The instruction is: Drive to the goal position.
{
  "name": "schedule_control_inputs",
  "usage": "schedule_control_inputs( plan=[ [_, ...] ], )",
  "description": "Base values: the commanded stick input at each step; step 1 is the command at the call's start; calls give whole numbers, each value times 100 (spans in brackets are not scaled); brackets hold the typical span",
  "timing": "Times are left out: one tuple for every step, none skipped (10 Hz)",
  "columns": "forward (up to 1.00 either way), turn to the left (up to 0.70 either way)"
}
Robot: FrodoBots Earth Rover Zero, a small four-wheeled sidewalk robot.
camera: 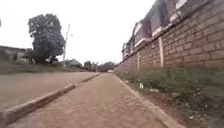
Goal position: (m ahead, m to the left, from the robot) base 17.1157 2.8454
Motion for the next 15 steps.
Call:
schedule_control_inputs(
  plan=[
    [70, 0],
    [70, 0],
    [70, 0],
    [70, 0],
    [70, 0],
    [70, 0],
    [70, 0],
    [70, 0],
    [70, 0],
    [70, 0],
    [70, 0],
    [70, 0],
    [70, 0],
    [70, 0],
    [70, 0]
  ],
)
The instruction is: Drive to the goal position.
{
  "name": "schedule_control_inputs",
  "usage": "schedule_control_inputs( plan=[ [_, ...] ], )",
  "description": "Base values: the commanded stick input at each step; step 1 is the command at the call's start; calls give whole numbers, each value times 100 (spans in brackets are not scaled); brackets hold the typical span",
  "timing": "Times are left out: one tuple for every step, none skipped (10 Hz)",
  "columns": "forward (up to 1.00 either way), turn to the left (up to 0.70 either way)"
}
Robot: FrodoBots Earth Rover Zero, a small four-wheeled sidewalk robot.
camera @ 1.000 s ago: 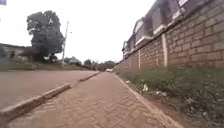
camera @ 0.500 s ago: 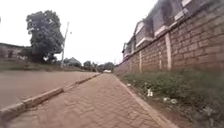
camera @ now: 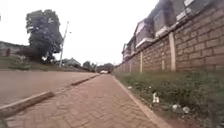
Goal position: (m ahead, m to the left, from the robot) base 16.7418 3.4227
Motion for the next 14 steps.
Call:
schedule_control_inputs(
  plan=[
    [70, 0],
    [70, 0],
    [70, 0],
    [70, 0],
    [70, 0],
    [70, 0],
    [70, 0],
    [70, 0],
    [70, 0],
    [70, 0],
    [70, 0],
    [70, 0],
    [70, 0],
    [70, 0]
  ],
)
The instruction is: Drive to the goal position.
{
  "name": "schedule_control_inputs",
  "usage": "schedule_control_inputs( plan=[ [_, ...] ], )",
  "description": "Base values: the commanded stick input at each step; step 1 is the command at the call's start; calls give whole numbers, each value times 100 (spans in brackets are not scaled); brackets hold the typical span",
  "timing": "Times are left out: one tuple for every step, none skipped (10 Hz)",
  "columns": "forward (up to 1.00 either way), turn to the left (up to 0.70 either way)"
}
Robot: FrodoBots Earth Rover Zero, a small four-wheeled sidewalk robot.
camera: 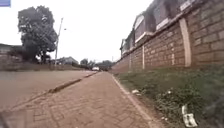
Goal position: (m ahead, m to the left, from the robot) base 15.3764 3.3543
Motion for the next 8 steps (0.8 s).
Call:
schedule_control_inputs(
  plan=[
    [70, 0],
    [70, 0],
    [70, 0],
    [70, 0],
    [70, 0],
    [70, 0],
    [70, 0],
    [70, 0]
  ],
)
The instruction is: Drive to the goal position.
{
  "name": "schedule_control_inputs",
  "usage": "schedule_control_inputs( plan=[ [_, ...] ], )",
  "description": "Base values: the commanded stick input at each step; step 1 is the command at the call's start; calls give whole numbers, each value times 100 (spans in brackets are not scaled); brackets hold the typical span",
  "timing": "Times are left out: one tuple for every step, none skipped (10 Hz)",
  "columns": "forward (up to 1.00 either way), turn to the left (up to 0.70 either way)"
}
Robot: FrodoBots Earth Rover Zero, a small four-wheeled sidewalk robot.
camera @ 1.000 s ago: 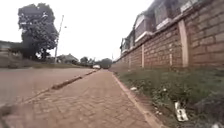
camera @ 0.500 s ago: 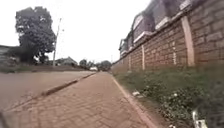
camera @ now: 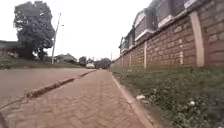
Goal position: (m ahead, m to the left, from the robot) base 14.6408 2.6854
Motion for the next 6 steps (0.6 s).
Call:
schedule_control_inputs(
  plan=[
    [70, 0],
    [70, 0],
    [70, 0],
    [70, 0],
    [70, 3],
    [70, 20]
  ],
)
